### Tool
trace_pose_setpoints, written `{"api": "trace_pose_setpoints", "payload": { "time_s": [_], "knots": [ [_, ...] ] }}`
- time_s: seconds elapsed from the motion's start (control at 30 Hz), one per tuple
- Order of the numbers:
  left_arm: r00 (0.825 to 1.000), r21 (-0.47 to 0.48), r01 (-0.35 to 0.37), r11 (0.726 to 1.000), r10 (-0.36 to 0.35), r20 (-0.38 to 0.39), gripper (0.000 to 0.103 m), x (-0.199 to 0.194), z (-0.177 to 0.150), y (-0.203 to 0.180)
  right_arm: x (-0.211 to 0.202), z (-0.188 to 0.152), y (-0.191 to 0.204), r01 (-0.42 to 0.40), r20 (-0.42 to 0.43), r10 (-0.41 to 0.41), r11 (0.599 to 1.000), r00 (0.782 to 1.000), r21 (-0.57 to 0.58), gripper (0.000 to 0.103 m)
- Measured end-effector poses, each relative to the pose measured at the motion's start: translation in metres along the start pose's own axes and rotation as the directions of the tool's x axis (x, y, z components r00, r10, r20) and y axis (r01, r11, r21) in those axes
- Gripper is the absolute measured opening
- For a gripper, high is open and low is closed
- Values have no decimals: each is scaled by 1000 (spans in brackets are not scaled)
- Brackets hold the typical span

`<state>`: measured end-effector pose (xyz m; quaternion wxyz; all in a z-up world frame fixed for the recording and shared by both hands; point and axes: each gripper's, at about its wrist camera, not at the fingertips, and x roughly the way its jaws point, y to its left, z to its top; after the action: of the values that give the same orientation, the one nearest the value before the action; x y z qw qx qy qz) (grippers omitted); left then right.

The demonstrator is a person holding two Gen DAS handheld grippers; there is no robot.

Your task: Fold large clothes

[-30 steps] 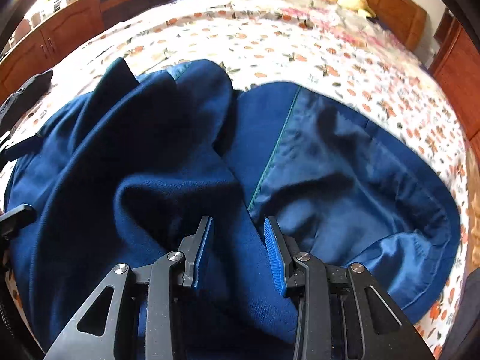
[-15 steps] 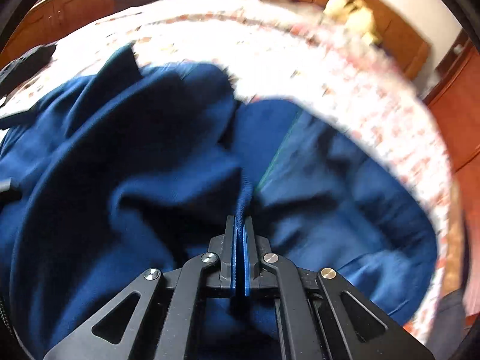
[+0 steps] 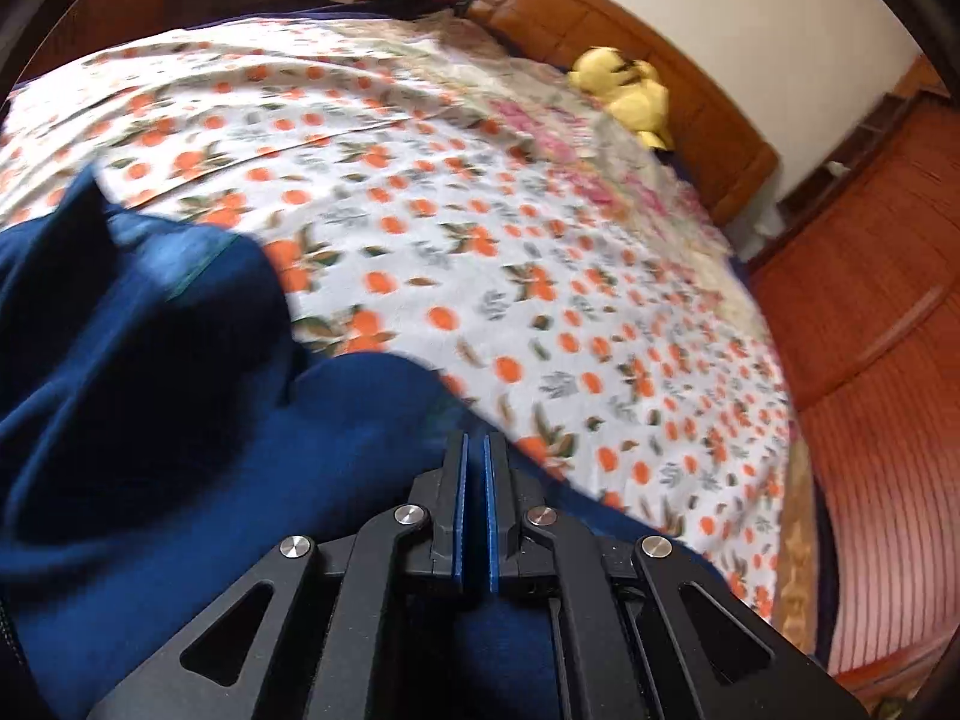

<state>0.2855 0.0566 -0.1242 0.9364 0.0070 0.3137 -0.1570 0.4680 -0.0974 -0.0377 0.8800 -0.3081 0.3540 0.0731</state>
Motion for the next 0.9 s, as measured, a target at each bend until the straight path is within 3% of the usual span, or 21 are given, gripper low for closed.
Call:
{"api": "trace_pose_setpoints", "payload": {
  "time_s": [0.1,0.23,0.5,0.7,0.9],
  "knots": [
    [1000,-1,0,1000,0,0,81,0,0,0,-2,4,-12,83,1,-83,994,997,69,9],
    [1000,0,0,1000,0,-1,81,0,0,0,-19,0,-47,118,30,-125,977,992,178,21],
    [1000,2,-5,1000,5,-2,81,1,0,-2,-40,-51,-90,36,7,-39,964,999,264,29],
    [1000,7,-14,1000,14,-5,81,2,1,-2,-2,-87,-114,-36,-102,82,919,991,392,30],
    [1000,5,-15,1000,15,-8,81,4,0,-2,36,-91,-120,-104,-125,187,867,974,487,30]
  ]
}}
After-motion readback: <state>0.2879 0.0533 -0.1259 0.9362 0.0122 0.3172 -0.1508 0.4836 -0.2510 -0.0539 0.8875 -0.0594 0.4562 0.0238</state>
